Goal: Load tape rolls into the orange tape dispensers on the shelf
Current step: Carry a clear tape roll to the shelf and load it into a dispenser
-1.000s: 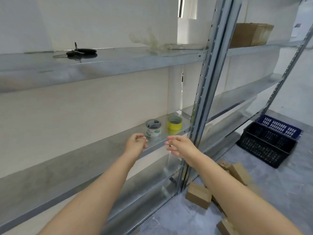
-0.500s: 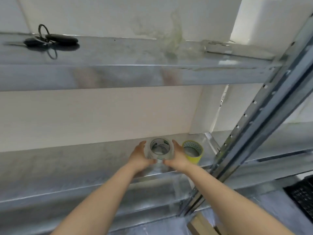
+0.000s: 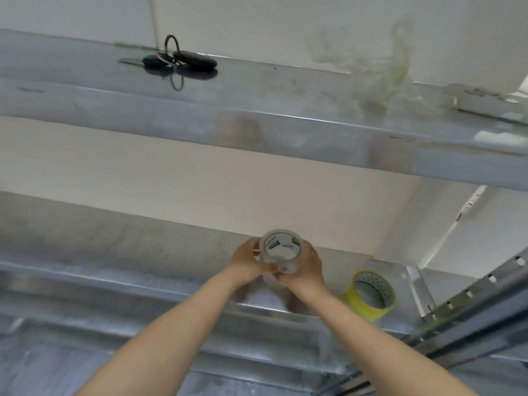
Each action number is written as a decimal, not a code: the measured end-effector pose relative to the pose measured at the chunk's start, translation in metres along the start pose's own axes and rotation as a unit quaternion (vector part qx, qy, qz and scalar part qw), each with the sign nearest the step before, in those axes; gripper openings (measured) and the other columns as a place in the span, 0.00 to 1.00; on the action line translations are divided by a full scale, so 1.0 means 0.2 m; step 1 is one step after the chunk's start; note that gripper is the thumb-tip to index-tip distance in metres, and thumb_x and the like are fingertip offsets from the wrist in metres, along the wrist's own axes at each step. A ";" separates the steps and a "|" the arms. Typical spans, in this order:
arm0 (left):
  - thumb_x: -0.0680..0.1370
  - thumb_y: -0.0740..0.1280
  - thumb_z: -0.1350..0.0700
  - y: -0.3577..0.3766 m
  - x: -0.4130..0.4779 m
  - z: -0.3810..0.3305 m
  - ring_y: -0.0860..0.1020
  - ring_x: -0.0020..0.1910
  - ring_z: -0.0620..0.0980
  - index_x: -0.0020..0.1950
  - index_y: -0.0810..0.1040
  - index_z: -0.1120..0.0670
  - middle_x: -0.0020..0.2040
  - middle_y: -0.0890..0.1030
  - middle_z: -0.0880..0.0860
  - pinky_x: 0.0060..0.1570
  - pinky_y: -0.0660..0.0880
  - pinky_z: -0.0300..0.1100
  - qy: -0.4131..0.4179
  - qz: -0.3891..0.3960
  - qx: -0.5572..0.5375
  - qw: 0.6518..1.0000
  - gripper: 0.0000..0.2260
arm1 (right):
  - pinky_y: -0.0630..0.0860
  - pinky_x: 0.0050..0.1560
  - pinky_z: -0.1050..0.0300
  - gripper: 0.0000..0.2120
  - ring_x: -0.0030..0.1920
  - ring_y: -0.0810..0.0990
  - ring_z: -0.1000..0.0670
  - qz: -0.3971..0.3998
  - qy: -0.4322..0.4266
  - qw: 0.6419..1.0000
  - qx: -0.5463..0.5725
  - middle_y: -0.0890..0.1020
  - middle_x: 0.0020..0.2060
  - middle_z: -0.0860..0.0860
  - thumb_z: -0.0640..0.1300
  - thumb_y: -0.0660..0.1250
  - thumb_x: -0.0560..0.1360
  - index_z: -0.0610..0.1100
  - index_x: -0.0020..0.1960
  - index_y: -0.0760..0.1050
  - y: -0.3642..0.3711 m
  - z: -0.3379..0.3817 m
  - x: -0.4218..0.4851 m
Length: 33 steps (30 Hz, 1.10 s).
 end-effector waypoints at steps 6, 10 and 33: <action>0.62 0.80 0.56 -0.58 -0.26 0.11 0.76 0.54 0.48 0.63 0.72 0.56 0.55 0.78 0.50 0.52 0.71 0.38 0.015 -0.157 -0.043 0.987 0.32 | 0.75 0.50 0.60 0.36 0.54 0.79 0.48 0.055 -0.137 0.989 0.012 0.80 0.54 0.50 0.55 0.72 0.53 0.48 0.61 0.71 0.26 0.58 -0.05; 0.62 0.80 0.58 -0.99 -0.52 0.25 0.75 0.55 0.47 0.62 0.71 0.55 0.56 0.77 0.50 0.52 0.70 0.38 0.004 -0.249 -0.099 0.963 0.31 | 0.74 0.51 0.58 0.35 0.55 0.77 0.46 0.093 -0.252 0.963 0.023 0.78 0.55 0.49 0.53 0.75 0.56 0.47 0.61 0.70 0.50 1.02 -0.17; 0.61 0.80 0.56 -2.49 -1.40 1.05 0.75 0.58 0.45 0.54 0.74 0.42 0.55 0.79 0.42 0.52 0.70 0.32 0.012 -0.416 -0.117 0.902 0.26 | 0.69 0.64 0.44 0.38 0.62 0.73 0.43 0.241 -0.336 0.896 0.161 0.75 0.60 0.44 0.44 0.78 0.59 0.40 0.65 0.66 1.68 2.38 -0.94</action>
Point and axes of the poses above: each hand's wrist, its own x-axis towards the middle knuckle, its own y-axis out of the palm, z = x × y, the point moved 8 cm from there along x, towards the middle knuckle
